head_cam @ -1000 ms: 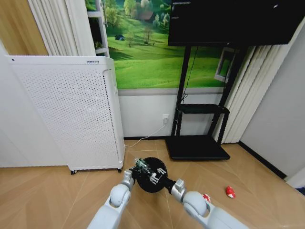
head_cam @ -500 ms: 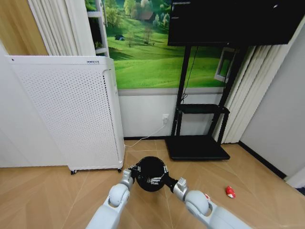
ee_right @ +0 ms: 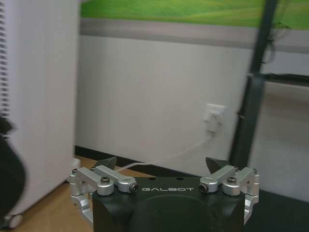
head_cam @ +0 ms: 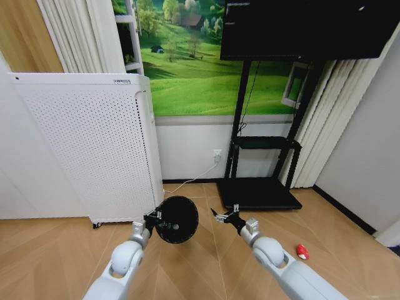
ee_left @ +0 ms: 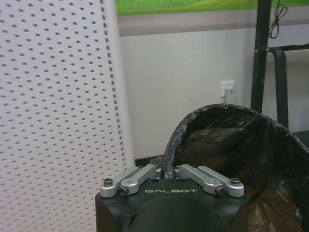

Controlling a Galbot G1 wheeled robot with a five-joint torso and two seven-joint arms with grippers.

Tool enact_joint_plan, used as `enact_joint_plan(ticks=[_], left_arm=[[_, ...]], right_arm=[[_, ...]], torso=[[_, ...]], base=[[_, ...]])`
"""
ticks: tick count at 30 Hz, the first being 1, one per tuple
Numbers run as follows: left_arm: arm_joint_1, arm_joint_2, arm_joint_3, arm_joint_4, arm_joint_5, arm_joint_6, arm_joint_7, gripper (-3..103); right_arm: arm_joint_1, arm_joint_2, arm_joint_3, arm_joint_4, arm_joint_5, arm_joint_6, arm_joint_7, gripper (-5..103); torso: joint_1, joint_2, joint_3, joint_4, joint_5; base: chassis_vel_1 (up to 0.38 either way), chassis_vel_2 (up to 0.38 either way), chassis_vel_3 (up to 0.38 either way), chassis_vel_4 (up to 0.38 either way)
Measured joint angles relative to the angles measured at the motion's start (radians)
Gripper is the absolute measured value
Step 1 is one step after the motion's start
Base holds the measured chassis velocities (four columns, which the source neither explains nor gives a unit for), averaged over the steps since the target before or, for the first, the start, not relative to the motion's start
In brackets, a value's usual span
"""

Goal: Pick up the trash bin and place the garbage on the floor into it.

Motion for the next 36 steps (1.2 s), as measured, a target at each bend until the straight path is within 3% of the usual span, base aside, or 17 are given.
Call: enact_joint_plan(ticks=[4, 12, 14, 15, 19, 22, 36], left_arm=[[0.102, 0.02, -0.083, -0.079, -0.026, 0.007, 0.001, 4], [0.239, 0.059, -0.202, -0.176, -0.04, -0.009, 0.032, 4], [0.262, 0.084, -0.249, -0.174, -0.043, -0.066, 0.076, 4], [0.262, 0.084, -0.249, -0.174, -0.043, -0.066, 0.076, 4], [0.271, 0.121, -0.333, -0.137, -0.105, -0.193, 0.217, 4], [0.277, 0.124, -0.353, -0.135, -0.13, -0.206, 0.249, 4], [0.367, 0.047, -0.412, -0.114, -0.13, -0.193, 0.205, 4]], right_arm=[[-0.044, 0.036, 0.091, -0.051, 0.005, -0.049, 0.076, 100], [-0.067, 0.079, 0.175, -0.087, 0.035, -0.1, 0.14, 100], [-0.08, 0.091, 0.192, -0.083, 0.05, -0.113, 0.165, 100], [-0.08, 0.091, 0.192, -0.083, 0.05, -0.113, 0.165, 100], [-0.105, 0.103, 0.206, -0.074, 0.054, -0.115, 0.176, 100], [-0.111, 0.108, 0.208, -0.073, 0.055, -0.114, 0.177, 100], [-0.107, 0.125, 0.175, -0.108, 0.054, -0.081, 0.16, 100]], torso=[[0.0, 0.0, 0.0, -0.0002, 0.0], [0.0, 0.0, 0.0, 0.0002, 0.0], [0.0, 0.0, 0.0, 0.0001, 0.0], [0.0, 0.0, 0.0, 0.0001, 0.0], [0.0, 0.0, 0.0, -0.0003, 0.0], [0.0, 0.0, 0.0, -0.0003, -0.0001], [0.0, 0.0, 0.0, 0.0, 0.0001]], base=[[0.0, 0.0, 0.0, 0.0], [0.0, 0.0, 0.0, 0.0], [0.0, 0.0, 0.0, 0.0], [0.0, 0.0, 0.0, 0.0], [0.0, 0.0, 0.0, 0.0], [0.0, 0.0, 0.0, 0.0], [0.0, 0.0, 0.0, 0.0]])
